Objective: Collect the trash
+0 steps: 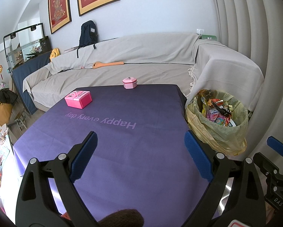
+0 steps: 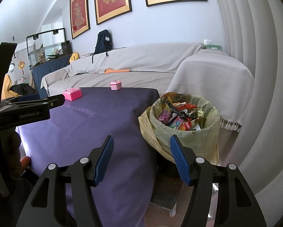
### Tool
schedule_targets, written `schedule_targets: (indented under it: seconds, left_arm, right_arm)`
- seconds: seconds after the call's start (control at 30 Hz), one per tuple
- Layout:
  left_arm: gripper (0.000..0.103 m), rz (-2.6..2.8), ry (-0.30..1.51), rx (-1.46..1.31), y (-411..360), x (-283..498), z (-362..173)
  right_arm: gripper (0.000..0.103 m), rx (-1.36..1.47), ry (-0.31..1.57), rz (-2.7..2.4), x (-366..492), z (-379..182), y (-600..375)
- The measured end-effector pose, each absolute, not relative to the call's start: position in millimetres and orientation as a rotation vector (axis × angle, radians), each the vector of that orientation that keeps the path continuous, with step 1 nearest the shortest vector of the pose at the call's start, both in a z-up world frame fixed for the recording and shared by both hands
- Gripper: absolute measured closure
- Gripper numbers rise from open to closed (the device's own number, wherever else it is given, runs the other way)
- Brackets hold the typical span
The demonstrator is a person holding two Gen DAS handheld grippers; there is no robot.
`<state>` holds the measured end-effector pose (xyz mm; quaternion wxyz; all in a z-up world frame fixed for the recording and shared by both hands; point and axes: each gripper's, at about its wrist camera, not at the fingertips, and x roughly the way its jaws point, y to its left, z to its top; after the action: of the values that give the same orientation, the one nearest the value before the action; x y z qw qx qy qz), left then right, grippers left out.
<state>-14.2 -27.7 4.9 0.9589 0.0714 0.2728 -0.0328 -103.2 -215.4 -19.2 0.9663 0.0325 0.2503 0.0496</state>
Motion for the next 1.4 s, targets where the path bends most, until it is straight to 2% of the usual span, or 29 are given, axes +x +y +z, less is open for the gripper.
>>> schedule_targets:
  seconds: [1.4]
  left_arm:
    - [0.015,-0.087,0.550,0.137,-29.1,-11.3,7.9]
  right_arm:
    - [0.045,0.066,0.507,0.101,-102.5,-19.8,-216.3]
